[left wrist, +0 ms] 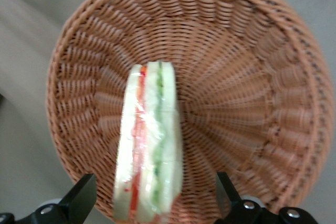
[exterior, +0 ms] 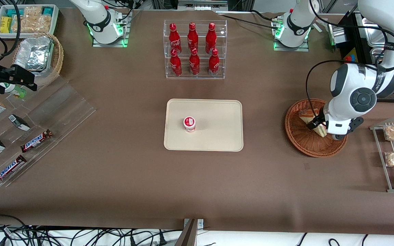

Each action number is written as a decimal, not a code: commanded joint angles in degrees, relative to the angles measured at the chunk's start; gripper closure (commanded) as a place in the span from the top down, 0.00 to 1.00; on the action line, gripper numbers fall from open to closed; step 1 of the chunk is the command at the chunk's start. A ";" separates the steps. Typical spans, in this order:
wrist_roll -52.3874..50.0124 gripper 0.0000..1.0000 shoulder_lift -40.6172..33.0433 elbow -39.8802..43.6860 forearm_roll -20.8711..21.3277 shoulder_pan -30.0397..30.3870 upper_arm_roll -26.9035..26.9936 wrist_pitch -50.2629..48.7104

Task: Place sandwich from basket to tray
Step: 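Close the left gripper on the wrapped sandwich's crust edge, then lift the sandwich up out of the basket with the left gripper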

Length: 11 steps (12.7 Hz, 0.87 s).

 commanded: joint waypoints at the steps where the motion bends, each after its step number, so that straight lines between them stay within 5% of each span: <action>1: -0.86 1.00 -3.01 -4.04 2.91 0.81 -0.28 2.21; 9: -4.81 0.98 -2.83 -7.91 2.92 1.42 -0.54 8.81; 10: -5.33 0.72 -2.74 -7.83 2.92 1.42 -0.54 8.81; 11: -5.77 0.59 -2.74 -7.83 2.92 1.42 -0.54 8.81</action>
